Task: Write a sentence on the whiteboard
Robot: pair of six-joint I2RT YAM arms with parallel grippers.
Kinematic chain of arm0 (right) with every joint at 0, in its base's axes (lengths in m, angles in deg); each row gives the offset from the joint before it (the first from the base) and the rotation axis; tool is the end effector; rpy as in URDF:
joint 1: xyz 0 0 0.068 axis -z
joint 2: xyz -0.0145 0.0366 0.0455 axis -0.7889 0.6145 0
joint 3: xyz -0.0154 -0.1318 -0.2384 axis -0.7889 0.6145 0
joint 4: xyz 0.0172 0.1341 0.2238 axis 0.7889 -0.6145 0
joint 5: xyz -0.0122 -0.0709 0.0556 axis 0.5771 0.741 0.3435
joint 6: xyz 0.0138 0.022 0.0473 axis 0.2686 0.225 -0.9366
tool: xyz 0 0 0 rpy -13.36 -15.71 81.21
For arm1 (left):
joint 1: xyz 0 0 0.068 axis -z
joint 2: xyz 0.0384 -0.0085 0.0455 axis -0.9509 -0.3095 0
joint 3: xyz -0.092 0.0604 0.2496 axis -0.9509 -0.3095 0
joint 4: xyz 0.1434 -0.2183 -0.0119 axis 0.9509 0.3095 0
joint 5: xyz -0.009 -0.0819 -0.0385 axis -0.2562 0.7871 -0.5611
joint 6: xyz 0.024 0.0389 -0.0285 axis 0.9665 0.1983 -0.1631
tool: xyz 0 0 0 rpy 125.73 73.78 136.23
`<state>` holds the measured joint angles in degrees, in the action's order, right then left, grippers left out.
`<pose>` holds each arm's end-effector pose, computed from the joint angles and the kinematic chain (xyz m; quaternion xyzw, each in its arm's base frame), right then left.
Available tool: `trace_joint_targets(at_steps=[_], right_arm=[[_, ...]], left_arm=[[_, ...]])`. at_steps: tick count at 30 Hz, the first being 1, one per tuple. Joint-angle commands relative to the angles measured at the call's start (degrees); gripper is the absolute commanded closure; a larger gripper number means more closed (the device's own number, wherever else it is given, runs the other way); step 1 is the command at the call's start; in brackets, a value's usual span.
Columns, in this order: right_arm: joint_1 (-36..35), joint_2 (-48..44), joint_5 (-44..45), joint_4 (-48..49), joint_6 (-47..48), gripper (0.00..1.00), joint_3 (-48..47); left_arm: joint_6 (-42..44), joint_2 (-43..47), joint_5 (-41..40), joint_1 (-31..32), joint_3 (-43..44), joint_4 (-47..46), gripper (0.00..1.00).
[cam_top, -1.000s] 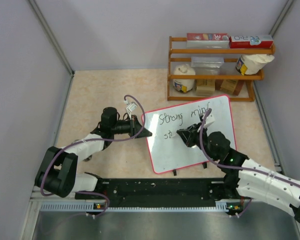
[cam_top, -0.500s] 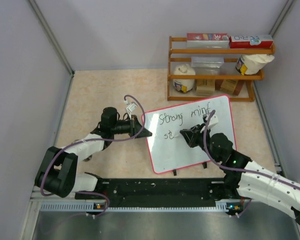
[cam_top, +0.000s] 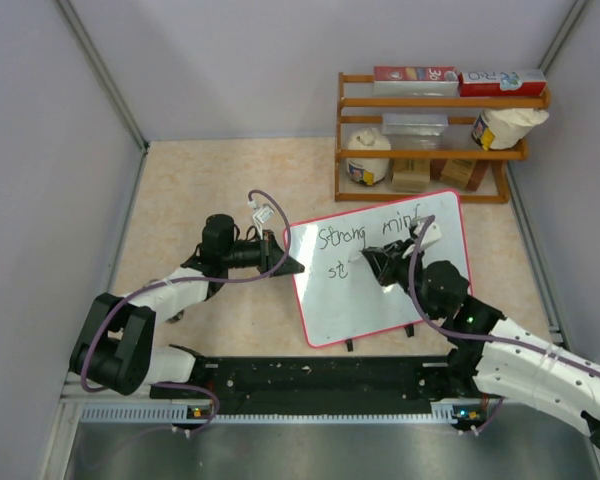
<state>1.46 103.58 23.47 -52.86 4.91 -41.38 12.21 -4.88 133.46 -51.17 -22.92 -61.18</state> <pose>0.1197 0.1273 0.2718 -0.0631 0.7327 0.3012 0.6070 0.2330 -0.1196 0.2054 0.1968 0.7559 -0.5570 0.2822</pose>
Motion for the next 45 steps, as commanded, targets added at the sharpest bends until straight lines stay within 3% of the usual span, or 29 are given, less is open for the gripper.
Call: trace_joint_targets(at_steps=[1,34,45], right_arm=[[-0.3,1.3,1.3,2.4,0.9,1.00,-2.4],[-0.3,-2.8,-1.3,-2.4,-2.0,1.00,5.3],[-0.4,-0.7,1.0,0.0,-1.1,1.00,2.8]], left_arm=[[10.9,-0.5,-7.1,0.6,-1.6,1.9,1.00],[10.7,-0.8,-6.9,0.6,-2.0,1.6,1.00],[10.7,-0.7,-6.9,0.6,-2.2,1.6,1.00]])
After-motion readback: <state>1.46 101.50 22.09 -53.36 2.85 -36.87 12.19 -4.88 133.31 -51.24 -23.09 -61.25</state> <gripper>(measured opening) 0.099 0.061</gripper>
